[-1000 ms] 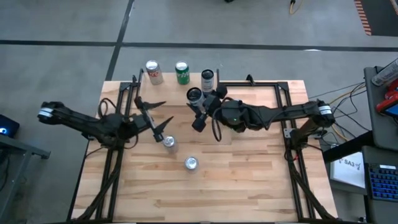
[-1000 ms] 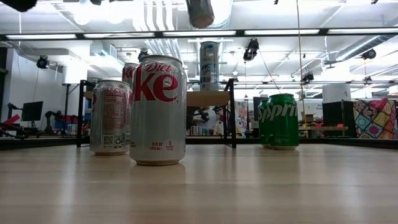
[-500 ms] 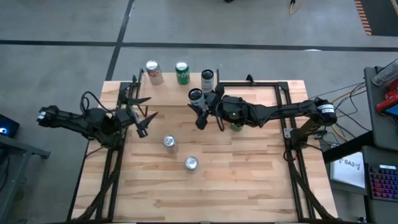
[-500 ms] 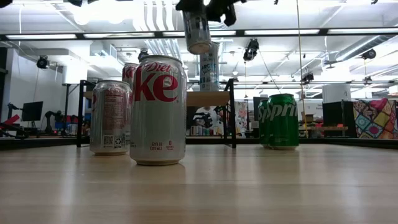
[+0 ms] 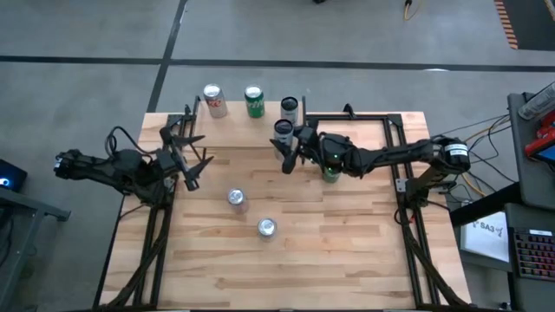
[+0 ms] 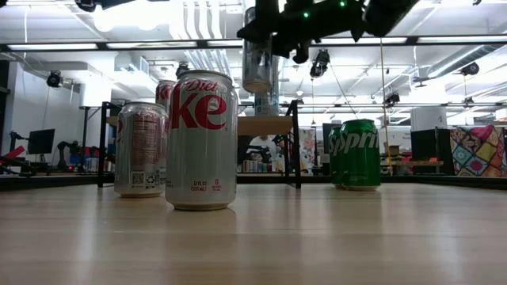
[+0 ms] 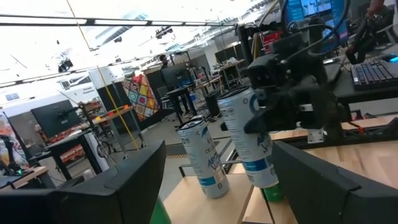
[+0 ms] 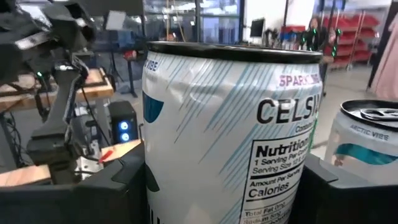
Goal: Place canned beverage on shelf
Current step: Put the white-blue soda can aligned with the other white-blue soda can on the shelf
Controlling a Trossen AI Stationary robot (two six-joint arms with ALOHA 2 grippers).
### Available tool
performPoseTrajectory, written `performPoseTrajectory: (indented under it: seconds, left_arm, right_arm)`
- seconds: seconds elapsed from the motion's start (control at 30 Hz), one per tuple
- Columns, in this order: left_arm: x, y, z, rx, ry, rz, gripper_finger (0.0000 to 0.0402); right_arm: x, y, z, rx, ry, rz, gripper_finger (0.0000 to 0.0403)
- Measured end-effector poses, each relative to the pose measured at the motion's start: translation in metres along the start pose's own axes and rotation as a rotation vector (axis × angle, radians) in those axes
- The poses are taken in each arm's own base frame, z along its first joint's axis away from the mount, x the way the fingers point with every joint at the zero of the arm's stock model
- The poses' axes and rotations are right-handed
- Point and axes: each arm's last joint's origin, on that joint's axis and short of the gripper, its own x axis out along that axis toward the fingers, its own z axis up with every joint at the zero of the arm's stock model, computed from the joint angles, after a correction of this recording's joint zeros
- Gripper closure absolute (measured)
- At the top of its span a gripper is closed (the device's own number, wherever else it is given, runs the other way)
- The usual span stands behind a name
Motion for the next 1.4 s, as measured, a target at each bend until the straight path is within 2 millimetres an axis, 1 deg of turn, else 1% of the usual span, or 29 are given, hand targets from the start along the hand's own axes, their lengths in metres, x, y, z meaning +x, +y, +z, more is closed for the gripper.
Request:
performPoseTrajectory:
  seconds: [0.13, 0.3, 0.53, 0.97, 1.4]
  left_arm:
    - [-0.001, 0.001, 0.000, 0.005, 0.000, 0.008, 0.0123]
    - [-0.003, 0.003, 0.001, -0.001, -0.008, 0.013, 0.0123]
    - [-0.003, 0.004, 0.001, -0.006, -0.014, 0.016, 0.0123]
    - [-0.003, 0.004, 0.001, 0.024, -0.014, 0.018, 0.0123]
    - [-0.003, 0.004, 0.001, 0.040, -0.012, 0.017, 0.0123]
  right_arm:
    - [-0.006, -0.002, -0.010, 0.004, -0.018, -0.011, 0.0170]
    - [-0.008, -0.007, -0.016, -0.005, -0.003, -0.103, 0.0170]
    - [-0.008, -0.009, -0.017, -0.006, 0.000, -0.165, 0.0170]
    - [-0.003, -0.013, -0.025, -0.021, -0.008, -0.213, 0.0170]
    - [-0.002, -0.019, -0.025, -0.047, -0.005, -0.255, 0.0170]
